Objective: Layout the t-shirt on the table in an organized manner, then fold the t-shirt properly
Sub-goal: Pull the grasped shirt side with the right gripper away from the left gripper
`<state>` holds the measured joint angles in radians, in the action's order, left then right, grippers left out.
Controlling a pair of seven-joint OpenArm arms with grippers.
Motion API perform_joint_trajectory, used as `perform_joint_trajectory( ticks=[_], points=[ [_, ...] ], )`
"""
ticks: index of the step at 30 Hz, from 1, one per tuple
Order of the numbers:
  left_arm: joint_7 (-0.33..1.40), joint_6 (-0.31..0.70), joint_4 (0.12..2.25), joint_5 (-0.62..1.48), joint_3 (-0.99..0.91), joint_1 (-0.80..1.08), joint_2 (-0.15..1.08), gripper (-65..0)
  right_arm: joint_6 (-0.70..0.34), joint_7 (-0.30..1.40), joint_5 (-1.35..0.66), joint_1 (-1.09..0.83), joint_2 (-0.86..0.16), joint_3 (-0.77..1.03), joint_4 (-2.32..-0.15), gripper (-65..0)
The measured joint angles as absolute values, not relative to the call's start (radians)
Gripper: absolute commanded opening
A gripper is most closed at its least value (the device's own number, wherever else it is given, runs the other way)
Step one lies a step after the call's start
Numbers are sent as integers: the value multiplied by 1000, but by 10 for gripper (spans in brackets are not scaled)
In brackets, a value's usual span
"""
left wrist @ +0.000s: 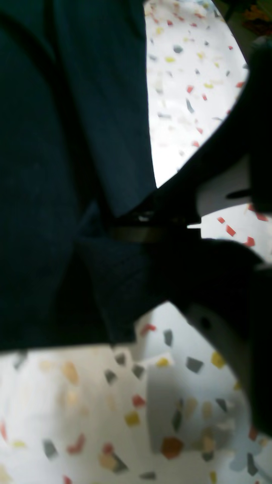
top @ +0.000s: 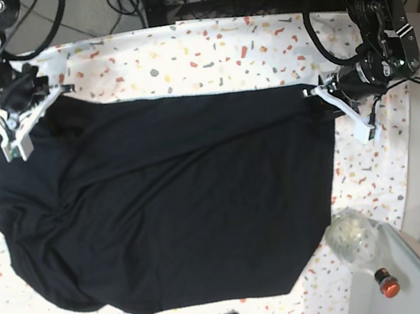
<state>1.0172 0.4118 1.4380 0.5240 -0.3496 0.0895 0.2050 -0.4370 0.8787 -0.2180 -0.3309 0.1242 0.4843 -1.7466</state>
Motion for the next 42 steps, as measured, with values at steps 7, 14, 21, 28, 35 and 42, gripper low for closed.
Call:
perform_joint_trajectory(
  ticks=[7,14,21,28,35,42],
  points=[
    [1017,412,1438,524,-352,89,205,-650,-437,694,-215,-327,95,480,-1614,-240],
    [1018,412,1438,524,-348,89,205,-650,-434,652,-209,-301,65,480,-1514,-425],
    [1017,412,1438,524,-354,89,205,-650,-434,683,-212,-336,72,486,-1577,-534],
    [1017,412,1438,524,-357,102,206,-650,-434,685,-215,-362,66,491,-1619,-275],
    [1017,412,1438,524,-357,103,206,-650,-435,648,-215,-294,65,491,-1536,-290],
    [1017,412,1438,524,-357,103,205,-650,-434,563,-210,-297,41,484,-1468,-290]
  ],
)
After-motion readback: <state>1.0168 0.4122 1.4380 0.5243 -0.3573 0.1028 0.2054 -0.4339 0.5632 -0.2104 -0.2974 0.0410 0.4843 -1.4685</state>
